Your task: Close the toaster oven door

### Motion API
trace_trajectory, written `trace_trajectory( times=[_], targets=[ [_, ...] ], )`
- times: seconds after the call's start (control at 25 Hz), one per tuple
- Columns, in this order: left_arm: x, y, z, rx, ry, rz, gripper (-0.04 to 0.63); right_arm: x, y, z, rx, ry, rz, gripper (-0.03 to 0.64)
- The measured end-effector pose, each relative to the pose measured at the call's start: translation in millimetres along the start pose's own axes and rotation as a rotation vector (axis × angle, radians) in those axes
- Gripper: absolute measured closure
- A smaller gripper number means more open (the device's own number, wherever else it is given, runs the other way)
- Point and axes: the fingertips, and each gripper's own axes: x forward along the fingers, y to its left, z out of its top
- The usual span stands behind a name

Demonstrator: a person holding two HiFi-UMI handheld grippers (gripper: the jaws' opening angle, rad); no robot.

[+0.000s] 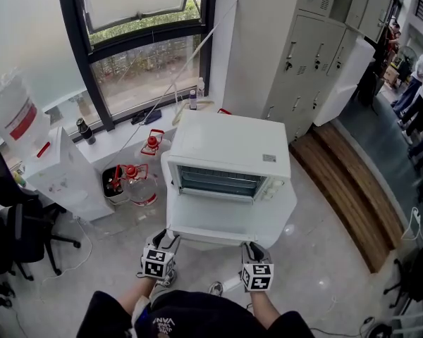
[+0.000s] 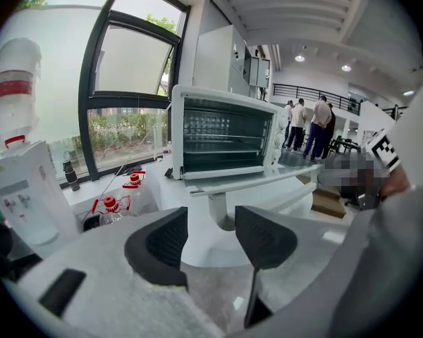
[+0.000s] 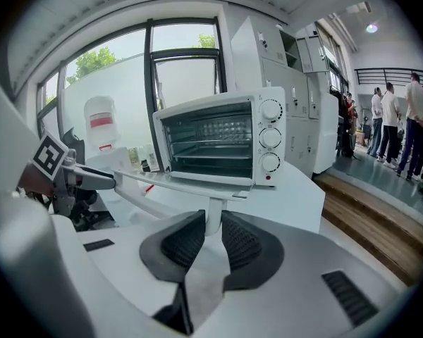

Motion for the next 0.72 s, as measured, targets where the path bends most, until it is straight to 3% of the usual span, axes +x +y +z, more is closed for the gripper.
trace_trajectory(
  times=[0.2,0.72],
  targets=[
    [1,1,20,-0.036,-0.048,-0.035,0.377,-5,0,16,-0.006,-0.020,-0.031,0.538],
    [1,2,67,-0.033,-0.132,-0.096,0.396,-13,-4,59,-0.006,-0.106,-0.097,0.541]
  ],
)
